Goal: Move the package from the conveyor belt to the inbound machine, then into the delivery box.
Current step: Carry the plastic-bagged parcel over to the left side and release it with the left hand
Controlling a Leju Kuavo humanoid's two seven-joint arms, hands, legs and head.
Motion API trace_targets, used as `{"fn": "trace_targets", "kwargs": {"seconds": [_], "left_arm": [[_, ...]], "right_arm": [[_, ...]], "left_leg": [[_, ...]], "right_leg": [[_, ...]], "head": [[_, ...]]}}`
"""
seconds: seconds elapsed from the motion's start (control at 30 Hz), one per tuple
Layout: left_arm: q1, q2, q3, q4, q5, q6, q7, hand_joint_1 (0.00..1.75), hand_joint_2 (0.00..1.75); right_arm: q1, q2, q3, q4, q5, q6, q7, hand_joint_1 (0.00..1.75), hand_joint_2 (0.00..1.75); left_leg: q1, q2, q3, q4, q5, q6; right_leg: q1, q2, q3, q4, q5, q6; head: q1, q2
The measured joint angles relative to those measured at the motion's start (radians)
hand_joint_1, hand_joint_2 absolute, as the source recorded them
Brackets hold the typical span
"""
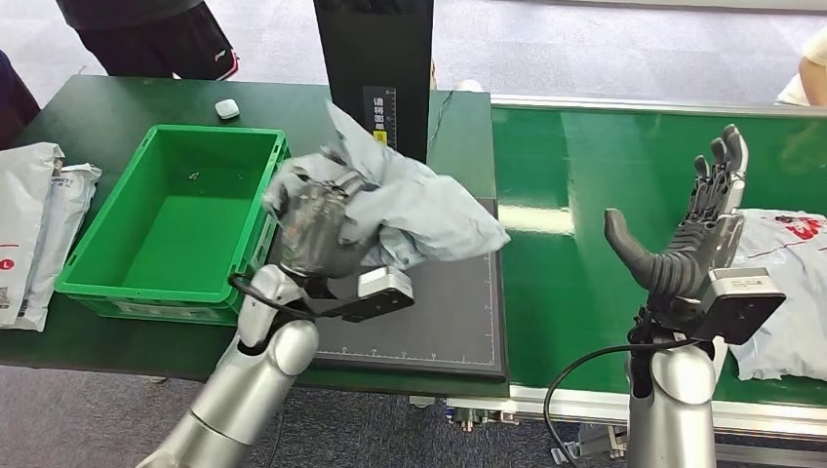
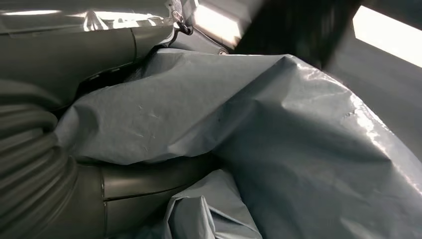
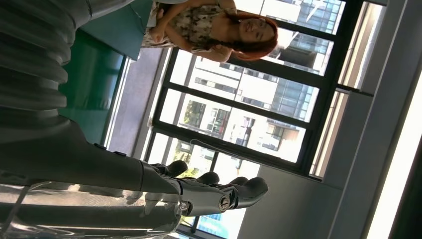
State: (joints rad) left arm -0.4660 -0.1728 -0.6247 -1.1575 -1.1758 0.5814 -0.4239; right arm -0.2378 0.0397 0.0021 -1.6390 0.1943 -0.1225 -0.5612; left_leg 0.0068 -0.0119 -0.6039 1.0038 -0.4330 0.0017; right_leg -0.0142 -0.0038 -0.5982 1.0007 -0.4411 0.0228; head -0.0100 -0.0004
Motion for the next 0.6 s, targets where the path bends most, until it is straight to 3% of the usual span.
{"fn": "trace_targets", "kwargs": {"seconds": [0.07, 0.17, 0.37, 0.47, 0.6], "left_arm": [[0.004, 0.010, 0.032, -0.060, -0.016, 0.043, -0.018, 1.75, 1.75], [0.020, 0.032, 0.146, -0.252, -0.064, 0.115, -0.090, 1.75, 1.75], [0.032, 0.033, 0.224, -0.362, -0.112, 0.117, -0.126, 1.75, 1.75], [0.000, 0.040, 0.254, -0.369, -0.135, 0.087, -0.038, 1.75, 1.75], [-0.108, 0.075, 0.288, -0.282, -0.161, -0.078, 0.182, 1.75, 1.75]], "right_arm": [[0.008, -0.001, -0.005, -0.006, -0.008, -0.001, -0.003, 0.00, 1.75], [0.032, -0.009, -0.018, -0.015, -0.028, -0.005, -0.016, 0.00, 1.75], [0.037, -0.019, -0.021, -0.015, -0.034, -0.008, -0.019, 0.00, 1.75], [0.035, -0.028, -0.020, -0.015, -0.039, -0.017, -0.019, 0.00, 1.75], [0.033, -0.036, -0.014, -0.015, -0.040, -0.027, -0.019, 0.00, 1.75]], "left_leg": [[0.000, 0.000, 0.000, 0.000, 0.000, 0.000], [0.000, 0.000, 0.000, 0.000, 0.000, 0.000], [0.000, 0.000, 0.000, 0.000, 0.000, 0.000], [0.000, 0.000, 0.000, 0.000, 0.000, 0.000], [0.000, 0.000, 0.001, 0.000, 0.001, -0.001]], "right_leg": [[0.000, 0.000, 0.000, 0.000, 0.000, 0.000], [0.000, 0.000, 0.000, 0.000, 0.000, 0.000], [0.000, 0.000, 0.000, 0.000, 0.000, 0.000], [0.000, 0.000, 0.000, 0.000, 0.000, 0.000], [0.001, 0.000, 0.001, 0.000, 0.001, -0.001]], "head": [[0.000, 0.000], [0.000, 0.000], [0.000, 0.000], [0.000, 0.000], [0.000, 0.000]]}}
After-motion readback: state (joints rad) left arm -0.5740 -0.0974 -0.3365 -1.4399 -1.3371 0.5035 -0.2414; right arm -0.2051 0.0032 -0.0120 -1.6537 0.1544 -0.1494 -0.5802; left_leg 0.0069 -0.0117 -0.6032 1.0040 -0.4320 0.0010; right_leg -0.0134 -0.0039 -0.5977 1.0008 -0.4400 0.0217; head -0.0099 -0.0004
